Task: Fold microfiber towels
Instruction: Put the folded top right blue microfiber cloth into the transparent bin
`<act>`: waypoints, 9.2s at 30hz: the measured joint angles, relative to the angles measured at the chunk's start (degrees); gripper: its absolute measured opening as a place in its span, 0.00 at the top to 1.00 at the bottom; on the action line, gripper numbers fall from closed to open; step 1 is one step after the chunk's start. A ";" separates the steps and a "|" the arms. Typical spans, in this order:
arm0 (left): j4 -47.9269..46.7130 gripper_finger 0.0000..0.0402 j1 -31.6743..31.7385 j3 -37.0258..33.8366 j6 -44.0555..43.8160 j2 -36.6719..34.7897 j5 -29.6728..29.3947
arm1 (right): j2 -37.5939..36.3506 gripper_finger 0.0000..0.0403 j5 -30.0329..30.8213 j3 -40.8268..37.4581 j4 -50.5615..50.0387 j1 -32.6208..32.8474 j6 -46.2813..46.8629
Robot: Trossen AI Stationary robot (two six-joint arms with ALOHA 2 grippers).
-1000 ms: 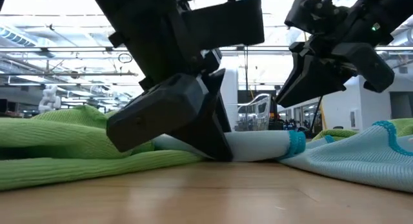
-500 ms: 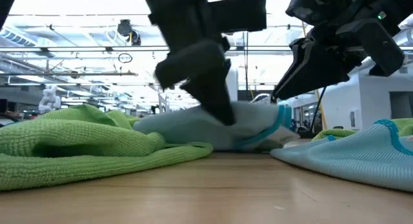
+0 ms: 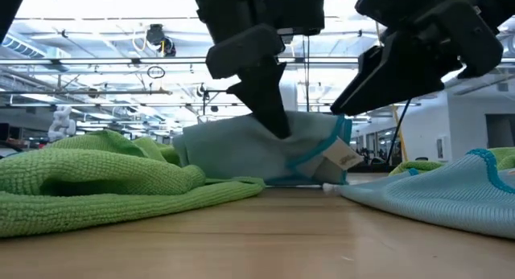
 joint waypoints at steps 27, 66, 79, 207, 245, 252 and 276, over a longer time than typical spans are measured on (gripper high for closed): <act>1.67 0.96 2.01 0.02 -0.47 -4.92 -2.19 | -0.04 0.31 10.74 -12.29 32.90 -2.10 -6.12; 3.36 0.95 3.19 0.00 2.05 -4.92 -2.25 | 0.00 0.41 3.03 -12.29 24.62 -8.41 -11.48; 3.53 0.95 3.23 0.00 3.39 -6.78 -2.83 | 0.02 0.80 12.45 -12.26 18.45 -8.90 -10.86; 9.31 0.97 26.60 2.01 32.67 -4.12 -17.37 | -33.86 0.49 30.01 -28.31 19.75 -9.88 -21.08; 8.68 0.65 23.69 2.23 31.38 1.89 -15.08 | -39.56 0.49 28.37 -32.11 20.21 -7.50 -20.74; 4.26 0.64 23.80 2.23 23.04 -0.11 -14.12 | -39.56 0.49 28.38 -32.11 20.19 -7.50 -20.73; 4.87 0.97 24.00 2.24 20.27 -7.17 -11.10 | -26.49 0.49 7.54 -25.23 38.69 -19.81 -15.64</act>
